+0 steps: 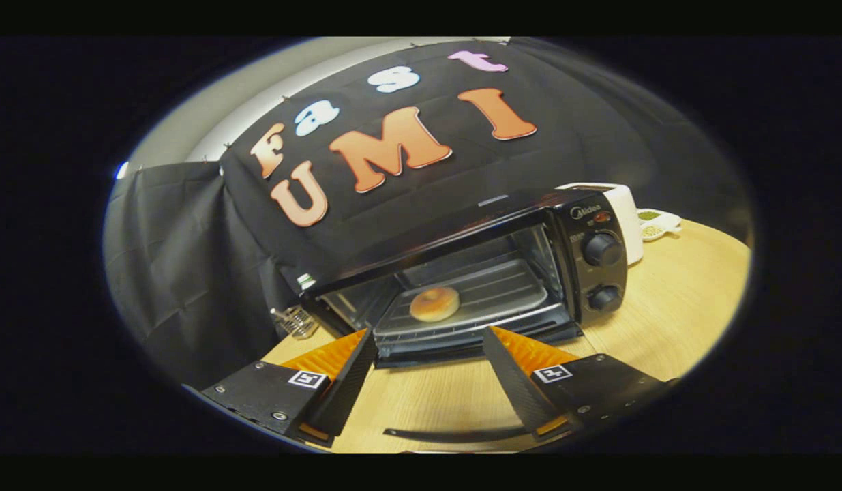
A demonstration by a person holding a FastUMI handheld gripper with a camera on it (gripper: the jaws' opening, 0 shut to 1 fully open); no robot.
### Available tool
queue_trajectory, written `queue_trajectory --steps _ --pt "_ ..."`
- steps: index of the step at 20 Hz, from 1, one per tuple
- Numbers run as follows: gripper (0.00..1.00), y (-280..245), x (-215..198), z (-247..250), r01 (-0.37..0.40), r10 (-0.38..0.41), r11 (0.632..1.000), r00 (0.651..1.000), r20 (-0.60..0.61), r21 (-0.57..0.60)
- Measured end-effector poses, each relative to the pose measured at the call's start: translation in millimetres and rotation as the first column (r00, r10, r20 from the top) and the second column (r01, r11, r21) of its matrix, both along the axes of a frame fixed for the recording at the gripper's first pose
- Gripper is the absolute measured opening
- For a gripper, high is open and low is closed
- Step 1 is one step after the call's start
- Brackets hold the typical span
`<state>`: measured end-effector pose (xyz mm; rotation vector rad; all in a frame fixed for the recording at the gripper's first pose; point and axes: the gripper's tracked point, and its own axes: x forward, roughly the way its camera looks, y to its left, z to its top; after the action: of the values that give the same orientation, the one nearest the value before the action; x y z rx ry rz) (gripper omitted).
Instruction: Open the toaster oven, put the food inside, and close the toaster oven door.
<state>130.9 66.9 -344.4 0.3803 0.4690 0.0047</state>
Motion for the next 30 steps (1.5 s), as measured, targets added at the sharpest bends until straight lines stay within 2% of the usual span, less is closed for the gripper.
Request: queue_trajectory --steps 4,9,14,17,20,23,25,30 --pt "0.95 -3.6 -47.7 -6.5 -0.067 0.061 0.988 0.997 -0.043 -0.139" --pt "0.94 -0.8 -94.0 -16.3 -0.128 0.109 0.974 0.988 -0.112 -0.187" --pt "0.94 -3.9 -133.7 -41.1 -0.167 0.117 0.956 0.971 -0.207 -0.241" --pt "0.94 -1.9 -136.6 -49.9 -0.182 0.122 0.941 0.968 -0.218 -0.284" --pt "0.94 7.4 -144.6 -68.6 -0.195 0.115 0.940 0.954 -0.277 -0.281" --pt "0.94 -5.4 -134.9 -76.6 -0.171 0.064 0.917 0.955 -0.290 -0.361" --pt "0.94 -7.7 -135.8 -87.9 -0.192 0.056 0.905 0.938 -0.341 -0.381" --pt "0.94 -4.0 -127.6 -85.1 -0.197 0.044 0.895 0.932 -0.360 -0.401"
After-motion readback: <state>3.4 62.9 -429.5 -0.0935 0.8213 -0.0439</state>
